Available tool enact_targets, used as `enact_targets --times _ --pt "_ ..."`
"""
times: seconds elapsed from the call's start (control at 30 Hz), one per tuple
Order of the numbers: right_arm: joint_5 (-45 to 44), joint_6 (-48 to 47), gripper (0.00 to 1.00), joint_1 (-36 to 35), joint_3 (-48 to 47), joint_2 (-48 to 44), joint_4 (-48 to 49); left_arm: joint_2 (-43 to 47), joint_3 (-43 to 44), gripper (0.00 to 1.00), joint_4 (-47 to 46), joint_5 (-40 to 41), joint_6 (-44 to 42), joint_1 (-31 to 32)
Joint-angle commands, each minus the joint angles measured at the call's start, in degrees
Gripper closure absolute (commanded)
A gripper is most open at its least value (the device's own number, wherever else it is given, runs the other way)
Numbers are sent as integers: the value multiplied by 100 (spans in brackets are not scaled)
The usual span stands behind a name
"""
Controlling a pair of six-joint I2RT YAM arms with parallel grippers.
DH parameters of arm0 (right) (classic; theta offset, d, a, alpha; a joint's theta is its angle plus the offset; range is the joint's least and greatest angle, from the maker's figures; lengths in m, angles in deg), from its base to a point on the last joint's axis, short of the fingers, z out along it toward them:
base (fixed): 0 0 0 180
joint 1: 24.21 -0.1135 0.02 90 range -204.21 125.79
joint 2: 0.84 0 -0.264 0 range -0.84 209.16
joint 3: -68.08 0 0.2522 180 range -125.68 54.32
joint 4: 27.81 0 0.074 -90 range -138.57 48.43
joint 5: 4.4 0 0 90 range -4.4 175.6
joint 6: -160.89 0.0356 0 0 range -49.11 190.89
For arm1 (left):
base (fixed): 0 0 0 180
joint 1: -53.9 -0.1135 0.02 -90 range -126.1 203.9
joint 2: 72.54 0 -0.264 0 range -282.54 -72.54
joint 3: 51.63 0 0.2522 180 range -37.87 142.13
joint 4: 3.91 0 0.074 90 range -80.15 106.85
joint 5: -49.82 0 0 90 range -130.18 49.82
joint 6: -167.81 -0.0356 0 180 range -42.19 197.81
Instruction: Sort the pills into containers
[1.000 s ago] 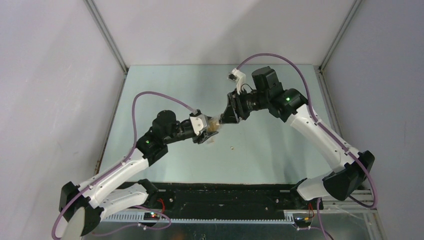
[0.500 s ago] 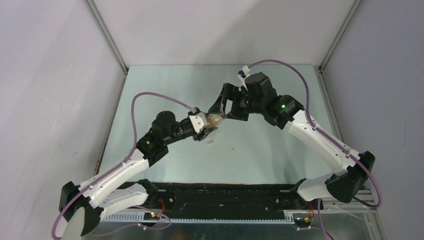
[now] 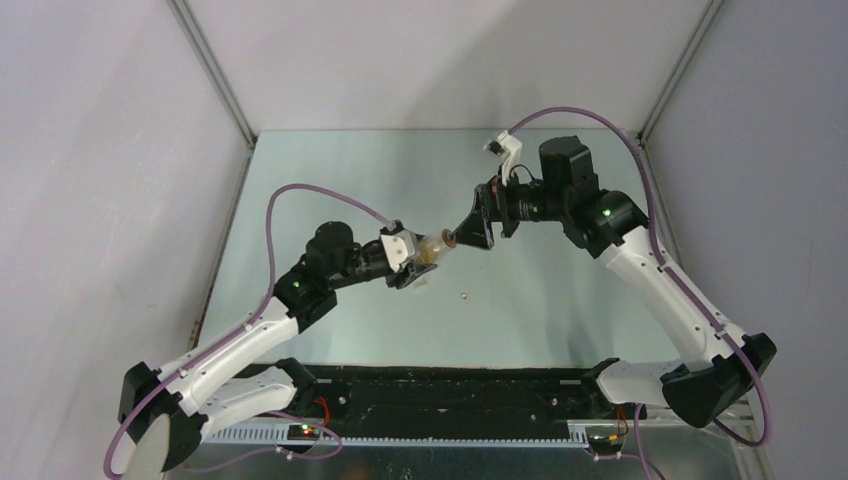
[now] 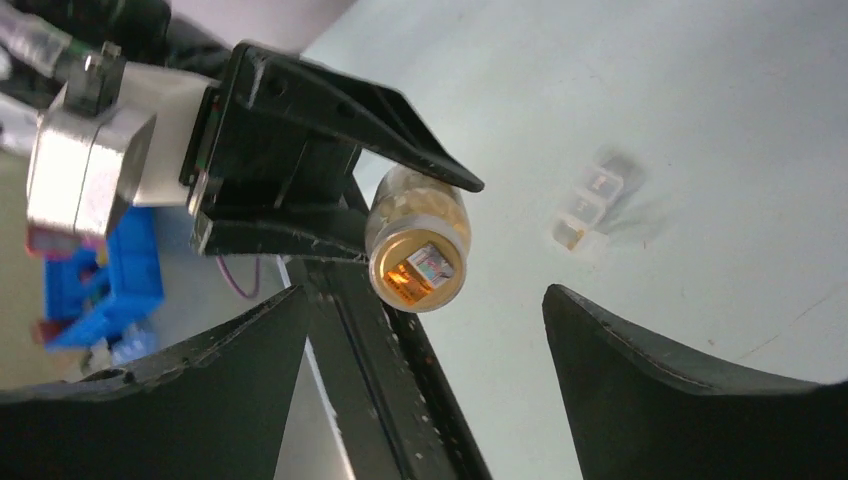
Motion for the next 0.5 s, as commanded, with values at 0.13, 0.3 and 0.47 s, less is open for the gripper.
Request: enact_targets --times 0.13,0.3,0.47 --pt "573 -1703 7 -316 -151 129 -336 -164 542 100 627 -736 -356 18" --pt "582 -1842 20 -376 -94 214 -381 -228 573 100 609 -820 -421 16" --pt "496 -1968 23 -438 -104 236 -390 -309 686 100 810 -856 -573 15"
